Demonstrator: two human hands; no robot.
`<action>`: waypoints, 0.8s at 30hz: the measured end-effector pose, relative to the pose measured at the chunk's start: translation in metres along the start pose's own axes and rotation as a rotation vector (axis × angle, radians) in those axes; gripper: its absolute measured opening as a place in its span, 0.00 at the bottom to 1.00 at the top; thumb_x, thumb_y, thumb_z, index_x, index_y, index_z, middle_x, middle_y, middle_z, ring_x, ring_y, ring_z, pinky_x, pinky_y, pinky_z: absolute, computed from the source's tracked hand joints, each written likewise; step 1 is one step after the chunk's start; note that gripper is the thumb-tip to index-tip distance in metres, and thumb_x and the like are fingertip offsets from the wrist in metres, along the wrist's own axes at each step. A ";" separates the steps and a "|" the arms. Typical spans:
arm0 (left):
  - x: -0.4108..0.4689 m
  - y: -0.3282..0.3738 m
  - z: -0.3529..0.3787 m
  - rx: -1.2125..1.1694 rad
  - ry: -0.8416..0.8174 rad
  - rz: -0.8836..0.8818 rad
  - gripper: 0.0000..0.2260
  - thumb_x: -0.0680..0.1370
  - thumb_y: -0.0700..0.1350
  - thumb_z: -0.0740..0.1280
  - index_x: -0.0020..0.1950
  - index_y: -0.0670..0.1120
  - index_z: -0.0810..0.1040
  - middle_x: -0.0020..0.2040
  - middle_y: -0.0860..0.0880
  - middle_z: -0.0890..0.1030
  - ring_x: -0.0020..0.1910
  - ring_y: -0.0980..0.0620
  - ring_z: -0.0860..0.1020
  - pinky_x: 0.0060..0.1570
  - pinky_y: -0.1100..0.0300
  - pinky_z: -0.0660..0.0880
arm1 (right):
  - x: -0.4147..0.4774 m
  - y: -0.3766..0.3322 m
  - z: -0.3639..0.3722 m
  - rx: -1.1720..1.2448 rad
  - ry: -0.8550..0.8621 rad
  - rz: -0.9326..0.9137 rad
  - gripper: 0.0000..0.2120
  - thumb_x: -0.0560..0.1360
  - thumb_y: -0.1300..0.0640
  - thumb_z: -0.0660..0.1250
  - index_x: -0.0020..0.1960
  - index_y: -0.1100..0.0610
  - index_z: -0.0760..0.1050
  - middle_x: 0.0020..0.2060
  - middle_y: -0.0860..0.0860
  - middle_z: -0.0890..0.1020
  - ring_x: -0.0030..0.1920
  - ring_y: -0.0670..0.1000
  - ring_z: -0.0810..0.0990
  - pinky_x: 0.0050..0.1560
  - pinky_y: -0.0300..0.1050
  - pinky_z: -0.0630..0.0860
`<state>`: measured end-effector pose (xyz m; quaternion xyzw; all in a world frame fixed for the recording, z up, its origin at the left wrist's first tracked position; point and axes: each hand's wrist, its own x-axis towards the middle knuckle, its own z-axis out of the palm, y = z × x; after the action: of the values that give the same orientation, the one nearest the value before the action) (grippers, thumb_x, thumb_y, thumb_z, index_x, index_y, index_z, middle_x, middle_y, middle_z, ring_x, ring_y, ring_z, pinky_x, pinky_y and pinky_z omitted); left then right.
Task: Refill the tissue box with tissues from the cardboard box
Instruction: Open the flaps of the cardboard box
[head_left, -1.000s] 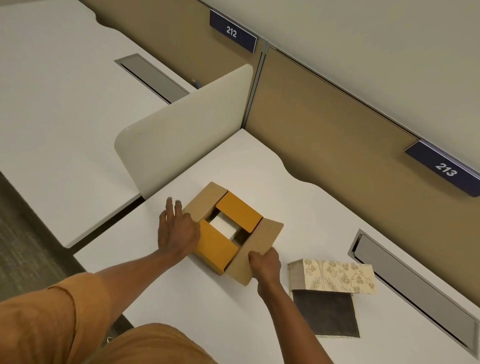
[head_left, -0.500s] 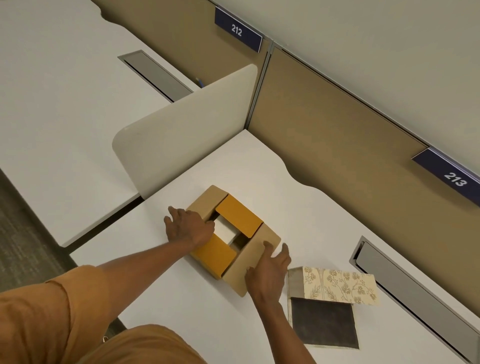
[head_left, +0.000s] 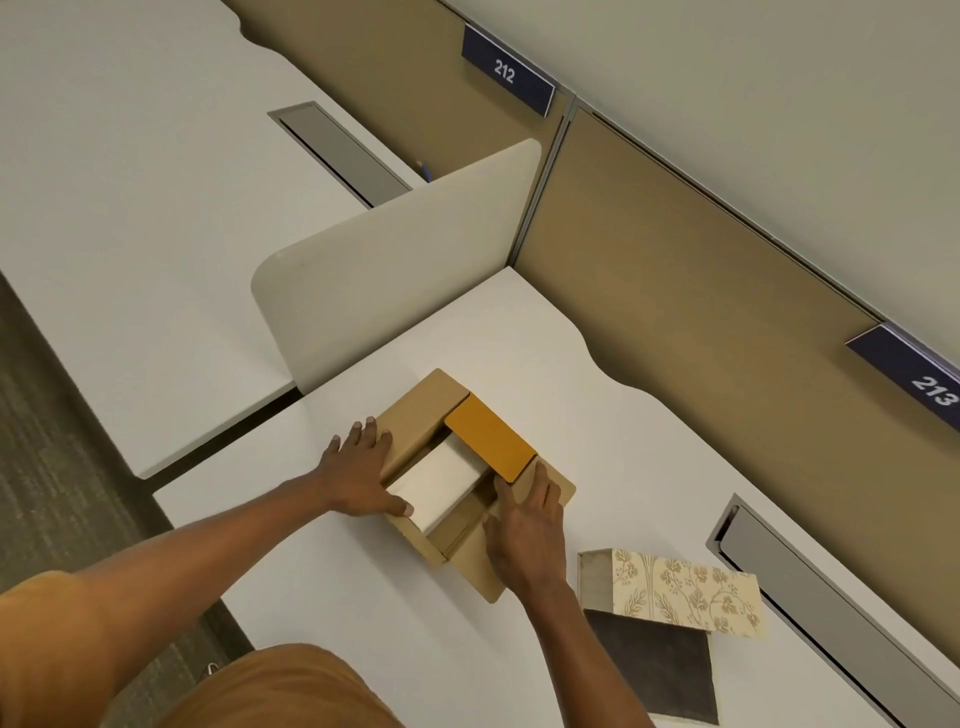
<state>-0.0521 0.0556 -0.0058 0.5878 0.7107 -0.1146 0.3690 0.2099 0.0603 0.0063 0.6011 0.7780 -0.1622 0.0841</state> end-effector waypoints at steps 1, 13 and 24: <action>0.000 -0.004 0.003 0.030 -0.003 0.020 0.60 0.74 0.71 0.72 0.87 0.43 0.39 0.87 0.40 0.36 0.87 0.40 0.36 0.85 0.39 0.42 | 0.001 -0.001 -0.003 0.008 0.008 0.005 0.27 0.86 0.48 0.62 0.84 0.49 0.63 0.86 0.64 0.52 0.85 0.66 0.55 0.82 0.61 0.65; -0.002 -0.008 0.030 0.253 0.112 0.087 0.63 0.72 0.72 0.72 0.86 0.40 0.37 0.87 0.35 0.40 0.88 0.38 0.39 0.85 0.38 0.39 | 0.048 0.006 -0.038 0.164 0.175 0.088 0.36 0.85 0.43 0.65 0.87 0.52 0.55 0.85 0.65 0.55 0.84 0.66 0.55 0.79 0.63 0.69; 0.003 -0.011 0.039 0.328 0.203 0.104 0.62 0.71 0.73 0.72 0.86 0.39 0.42 0.87 0.34 0.47 0.88 0.37 0.45 0.83 0.35 0.39 | 0.099 0.016 -0.031 0.054 -0.010 0.142 0.37 0.85 0.30 0.47 0.86 0.50 0.59 0.88 0.63 0.47 0.88 0.66 0.39 0.86 0.66 0.52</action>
<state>-0.0475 0.0316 -0.0386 0.6846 0.6847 -0.1497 0.2002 0.2011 0.1641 0.0005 0.6559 0.7284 -0.1796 0.0829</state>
